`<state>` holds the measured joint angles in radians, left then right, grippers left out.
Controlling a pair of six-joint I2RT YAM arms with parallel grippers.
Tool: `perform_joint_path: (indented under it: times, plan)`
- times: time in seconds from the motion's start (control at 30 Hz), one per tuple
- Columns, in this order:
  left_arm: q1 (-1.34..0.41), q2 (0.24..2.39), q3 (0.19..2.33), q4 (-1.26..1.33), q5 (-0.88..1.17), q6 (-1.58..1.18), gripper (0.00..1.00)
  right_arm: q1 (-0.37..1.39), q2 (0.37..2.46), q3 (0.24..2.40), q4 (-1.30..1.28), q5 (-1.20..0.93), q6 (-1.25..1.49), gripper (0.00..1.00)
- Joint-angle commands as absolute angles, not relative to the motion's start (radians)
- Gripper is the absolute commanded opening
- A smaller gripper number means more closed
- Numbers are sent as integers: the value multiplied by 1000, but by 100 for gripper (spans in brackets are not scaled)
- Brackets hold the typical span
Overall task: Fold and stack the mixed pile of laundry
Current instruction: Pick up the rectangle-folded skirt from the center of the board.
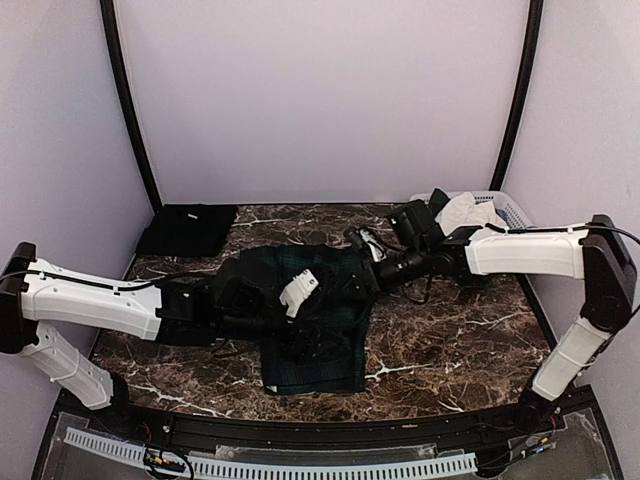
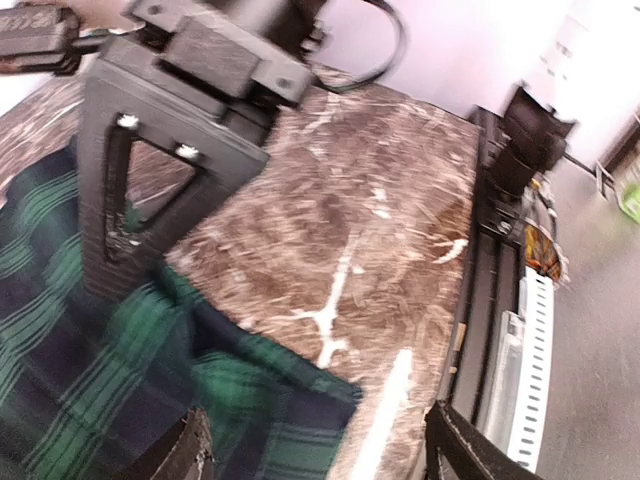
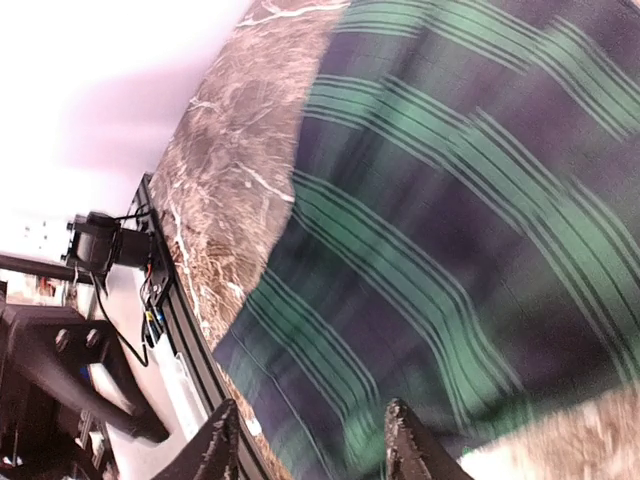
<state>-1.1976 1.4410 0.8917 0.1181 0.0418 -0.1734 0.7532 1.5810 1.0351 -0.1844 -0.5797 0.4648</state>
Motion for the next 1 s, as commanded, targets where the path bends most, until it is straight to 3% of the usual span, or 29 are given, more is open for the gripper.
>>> perform_joint_path:
  times: [0.0, 0.13, 0.33, 0.43, 0.53, 0.77, 0.97]
  plan:
    - [-1117, 1426, 807, 67, 36, -272, 71, 794, 1740, 1162, -184, -628, 409, 43]
    - [-1088, 1463, 755, 83, 39, -312, 69, 795, 1868, 1195, -195, -651, 368, 34]
    - [-1075, 1506, 714, 69, 18, -317, 61, 789, 1925, 1078, -173, -638, 347, 19]
    - [-1201, 1502, 716, 33, -89, -202, 62, 788, 1955, 1049, -180, -615, 328, 12]
    - [-1337, 1527, 730, 23, -295, -79, 68, 788, 1970, 1030, -166, -617, 330, 9]
    - [-1421, 1606, 762, 48, -383, -12, 72, 789, 1970, 1002, -147, -622, 328, 6]
    - [-1478, 1734, 811, 18, -574, 128, 70, 788, 1966, 990, -134, -633, 329, 6]
